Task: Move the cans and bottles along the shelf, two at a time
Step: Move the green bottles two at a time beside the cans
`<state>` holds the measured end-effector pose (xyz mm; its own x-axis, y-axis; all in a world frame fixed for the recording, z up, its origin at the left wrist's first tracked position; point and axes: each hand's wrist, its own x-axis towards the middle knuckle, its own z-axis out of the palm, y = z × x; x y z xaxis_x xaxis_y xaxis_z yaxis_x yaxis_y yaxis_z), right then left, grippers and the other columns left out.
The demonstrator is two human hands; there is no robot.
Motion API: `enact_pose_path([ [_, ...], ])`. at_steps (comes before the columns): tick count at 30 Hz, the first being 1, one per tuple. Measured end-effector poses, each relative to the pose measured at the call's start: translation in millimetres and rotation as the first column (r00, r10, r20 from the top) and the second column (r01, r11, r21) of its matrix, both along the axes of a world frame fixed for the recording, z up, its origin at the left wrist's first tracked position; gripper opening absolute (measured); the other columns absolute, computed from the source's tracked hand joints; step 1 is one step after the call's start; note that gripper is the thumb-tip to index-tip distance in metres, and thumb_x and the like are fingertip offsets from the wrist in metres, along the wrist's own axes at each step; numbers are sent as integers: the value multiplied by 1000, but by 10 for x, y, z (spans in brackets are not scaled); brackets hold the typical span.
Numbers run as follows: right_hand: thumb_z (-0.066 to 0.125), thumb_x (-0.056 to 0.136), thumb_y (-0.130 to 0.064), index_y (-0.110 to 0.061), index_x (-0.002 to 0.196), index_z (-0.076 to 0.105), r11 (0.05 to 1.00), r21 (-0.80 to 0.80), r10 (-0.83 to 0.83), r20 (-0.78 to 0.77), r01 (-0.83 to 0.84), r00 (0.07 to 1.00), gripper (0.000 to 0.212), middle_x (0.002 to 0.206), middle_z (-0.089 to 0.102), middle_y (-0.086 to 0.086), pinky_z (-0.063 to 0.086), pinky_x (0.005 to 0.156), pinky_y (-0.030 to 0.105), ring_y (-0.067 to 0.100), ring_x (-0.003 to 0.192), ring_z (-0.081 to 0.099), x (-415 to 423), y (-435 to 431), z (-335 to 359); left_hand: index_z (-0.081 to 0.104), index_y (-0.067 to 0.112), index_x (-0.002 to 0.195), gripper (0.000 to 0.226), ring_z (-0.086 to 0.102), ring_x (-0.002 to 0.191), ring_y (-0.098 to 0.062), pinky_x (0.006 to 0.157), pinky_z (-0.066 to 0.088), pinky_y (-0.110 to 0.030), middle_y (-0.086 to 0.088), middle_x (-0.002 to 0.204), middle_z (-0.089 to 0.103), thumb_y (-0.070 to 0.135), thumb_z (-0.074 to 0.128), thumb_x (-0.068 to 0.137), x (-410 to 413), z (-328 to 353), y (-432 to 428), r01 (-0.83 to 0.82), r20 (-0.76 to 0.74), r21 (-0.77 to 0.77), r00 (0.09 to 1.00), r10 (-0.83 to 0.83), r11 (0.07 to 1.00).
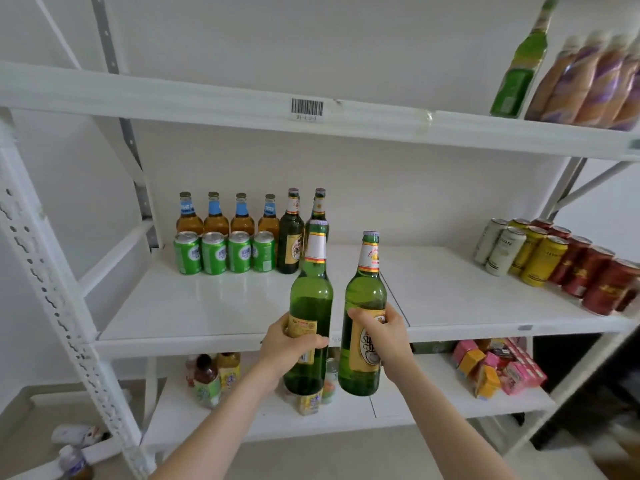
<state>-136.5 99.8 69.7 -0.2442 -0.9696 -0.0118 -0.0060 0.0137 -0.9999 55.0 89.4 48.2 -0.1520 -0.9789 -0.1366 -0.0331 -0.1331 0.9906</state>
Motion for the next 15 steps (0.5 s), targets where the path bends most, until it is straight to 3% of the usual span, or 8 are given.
enact_pose_path([
  [5, 82, 72, -30, -24, 95, 68, 999, 2, -34, -3, 34, 999, 28, 78, 74, -3, 55, 55, 23, 14, 72, 73, -524, 69, -25, 64, 29, 99, 42, 67, 91, -11, 65, 48, -23, 6, 93, 73, 29, 87, 63, -492, 18, 54, 7, 19, 11, 1000, -8, 1000],
  [8, 81, 74, -29, -24, 96, 67, 998, 9, -68, 9, 68, 998, 27, 80, 74, 0, 56, 59, 29, 17, 75, 73, -801, 59, -49, 64, 29, 99, 45, 67, 93, -14, 67, 50, -26, 6, 93, 73, 33, 86, 61, -751, 47, 9, 31, 38, 4, 999, -31, 1000],
  [11, 81, 75, -28, -25, 95, 66, 996, 7, -90, 28, 90, 996, 25, 77, 73, -4, 54, 53, 24, 14, 72, 72, -1064, 27, -64, 64, 30, 98, 52, 68, 92, -15, 69, 51, -27, 6, 91, 73, 39, 84, 51, -1016, 62, -91, 55, 44, -8, 998, -55, 998],
  [15, 80, 76, -30, -25, 98, 64, 992, 19, -124, 17, 124, 992, 27, 87, 72, 1, 54, 60, 28, 18, 81, 71, -1442, -76, -65, 62, 28, 102, 45, 67, 94, -16, 69, 51, -27, 2, 98, 71, 33, 85, 64, -1403, 31, -307, 96, 53, -7, 994, -96, 995],
])
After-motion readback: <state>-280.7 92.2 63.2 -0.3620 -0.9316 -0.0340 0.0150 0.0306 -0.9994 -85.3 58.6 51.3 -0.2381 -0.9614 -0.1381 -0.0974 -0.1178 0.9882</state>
